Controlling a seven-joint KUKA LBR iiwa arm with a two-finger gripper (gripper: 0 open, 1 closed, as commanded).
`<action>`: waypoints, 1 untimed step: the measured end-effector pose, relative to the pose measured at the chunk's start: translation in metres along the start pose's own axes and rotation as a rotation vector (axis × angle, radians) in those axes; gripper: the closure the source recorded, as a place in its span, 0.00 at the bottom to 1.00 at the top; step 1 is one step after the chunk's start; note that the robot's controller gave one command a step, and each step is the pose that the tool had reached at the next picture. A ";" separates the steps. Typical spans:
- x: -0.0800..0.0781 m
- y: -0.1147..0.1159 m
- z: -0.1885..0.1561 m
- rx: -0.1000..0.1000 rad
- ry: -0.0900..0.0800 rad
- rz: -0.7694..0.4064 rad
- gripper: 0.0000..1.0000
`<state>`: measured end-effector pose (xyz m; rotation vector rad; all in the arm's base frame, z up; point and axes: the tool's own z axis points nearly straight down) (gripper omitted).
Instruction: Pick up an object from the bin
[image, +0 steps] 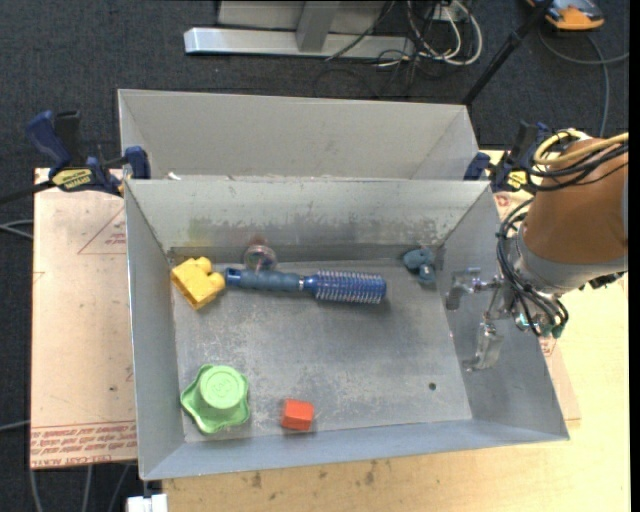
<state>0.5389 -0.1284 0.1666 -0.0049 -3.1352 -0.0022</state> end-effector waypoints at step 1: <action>-0.096 0.067 0.101 -0.003 -0.009 -0.022 0.00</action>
Offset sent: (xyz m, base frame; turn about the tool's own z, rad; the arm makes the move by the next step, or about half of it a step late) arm 0.0936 0.0616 -0.0966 -0.0147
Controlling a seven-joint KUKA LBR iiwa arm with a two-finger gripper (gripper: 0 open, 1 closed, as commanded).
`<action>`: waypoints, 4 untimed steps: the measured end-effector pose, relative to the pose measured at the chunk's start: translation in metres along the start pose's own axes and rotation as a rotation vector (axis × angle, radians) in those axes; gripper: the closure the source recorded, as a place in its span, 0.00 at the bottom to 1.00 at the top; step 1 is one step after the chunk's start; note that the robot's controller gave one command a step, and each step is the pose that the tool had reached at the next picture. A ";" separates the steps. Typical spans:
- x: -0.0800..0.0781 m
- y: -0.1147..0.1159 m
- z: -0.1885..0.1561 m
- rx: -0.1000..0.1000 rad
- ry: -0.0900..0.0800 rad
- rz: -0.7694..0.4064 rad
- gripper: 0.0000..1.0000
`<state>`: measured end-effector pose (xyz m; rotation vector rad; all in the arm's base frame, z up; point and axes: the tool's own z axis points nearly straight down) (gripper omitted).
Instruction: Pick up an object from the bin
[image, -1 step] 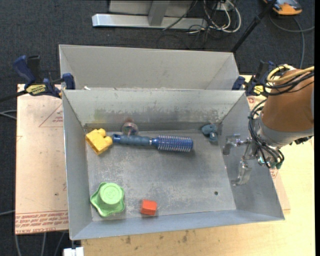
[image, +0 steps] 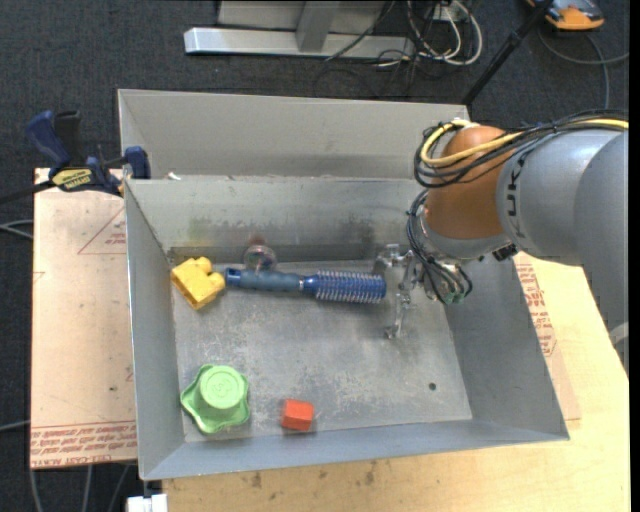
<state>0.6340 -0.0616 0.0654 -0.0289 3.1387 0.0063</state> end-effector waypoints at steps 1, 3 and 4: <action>-0.001 0.079 -0.036 -0.002 -0.004 0.057 0.00; -0.001 0.098 -0.002 0.003 0.003 0.189 0.00; -0.002 0.098 -0.003 0.004 0.000 0.187 0.00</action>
Offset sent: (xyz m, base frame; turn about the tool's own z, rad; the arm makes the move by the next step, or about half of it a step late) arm -0.0027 0.0718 0.0346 0.0649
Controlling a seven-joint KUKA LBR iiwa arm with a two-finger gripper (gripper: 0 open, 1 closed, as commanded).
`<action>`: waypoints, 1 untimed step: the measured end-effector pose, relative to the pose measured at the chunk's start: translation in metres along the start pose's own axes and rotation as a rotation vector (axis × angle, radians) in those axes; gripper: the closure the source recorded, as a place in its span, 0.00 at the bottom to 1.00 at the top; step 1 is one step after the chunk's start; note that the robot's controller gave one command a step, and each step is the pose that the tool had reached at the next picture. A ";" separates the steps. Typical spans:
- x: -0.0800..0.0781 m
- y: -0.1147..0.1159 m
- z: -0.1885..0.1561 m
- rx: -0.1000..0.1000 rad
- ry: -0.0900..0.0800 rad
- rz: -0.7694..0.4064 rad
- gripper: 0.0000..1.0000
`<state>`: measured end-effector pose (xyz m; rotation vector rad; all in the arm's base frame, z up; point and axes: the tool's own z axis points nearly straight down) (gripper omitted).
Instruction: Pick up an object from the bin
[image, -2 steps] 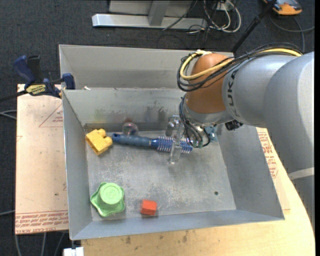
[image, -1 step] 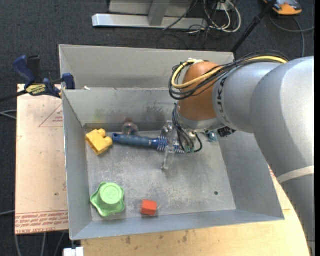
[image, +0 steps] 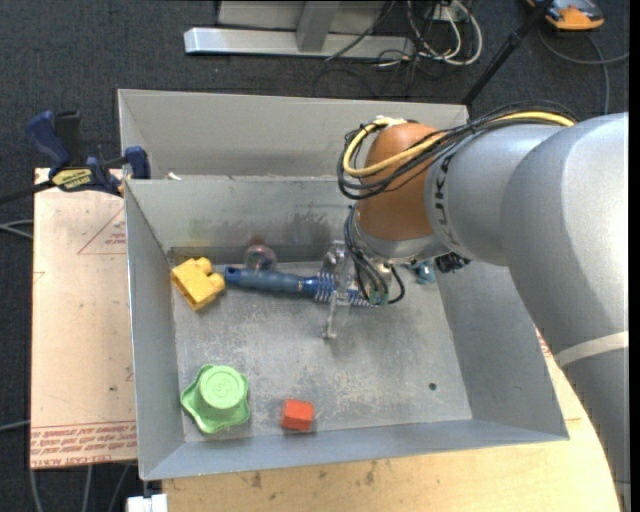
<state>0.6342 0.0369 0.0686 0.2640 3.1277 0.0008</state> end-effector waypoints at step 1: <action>0.000 0.000 0.000 0.000 0.000 0.000 1.00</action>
Offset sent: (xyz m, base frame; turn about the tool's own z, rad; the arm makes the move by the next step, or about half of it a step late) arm 0.0000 0.0000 0.0000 0.0000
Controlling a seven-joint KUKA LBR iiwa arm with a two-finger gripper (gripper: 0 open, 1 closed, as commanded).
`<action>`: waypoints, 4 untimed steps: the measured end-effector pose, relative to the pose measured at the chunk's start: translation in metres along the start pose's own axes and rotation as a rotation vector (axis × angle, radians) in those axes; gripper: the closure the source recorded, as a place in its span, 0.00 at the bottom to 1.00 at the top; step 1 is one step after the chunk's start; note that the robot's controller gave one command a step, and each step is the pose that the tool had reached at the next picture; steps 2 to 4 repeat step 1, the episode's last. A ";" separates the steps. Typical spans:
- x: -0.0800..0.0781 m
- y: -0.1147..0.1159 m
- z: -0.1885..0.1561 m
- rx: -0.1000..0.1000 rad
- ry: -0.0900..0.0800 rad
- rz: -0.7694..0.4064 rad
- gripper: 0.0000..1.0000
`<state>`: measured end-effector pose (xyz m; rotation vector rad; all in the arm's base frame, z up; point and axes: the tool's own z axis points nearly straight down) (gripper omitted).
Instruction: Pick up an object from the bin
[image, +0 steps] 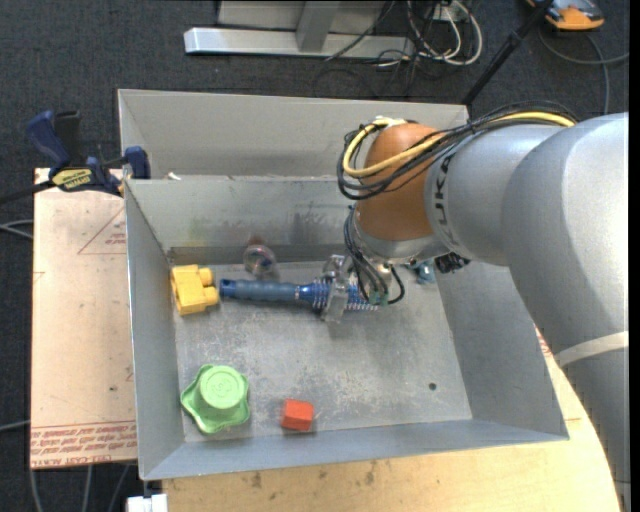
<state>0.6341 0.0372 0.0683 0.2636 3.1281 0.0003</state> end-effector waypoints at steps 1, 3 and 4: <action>-0.001 0.000 -0.036 -0.001 -0.001 -0.002 1.00; -0.001 0.000 -0.036 -0.001 -0.001 -0.002 1.00; -0.001 0.000 -0.036 -0.001 -0.001 -0.002 1.00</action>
Offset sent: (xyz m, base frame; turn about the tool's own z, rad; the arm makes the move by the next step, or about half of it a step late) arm 0.0001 -0.0001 0.0351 0.0000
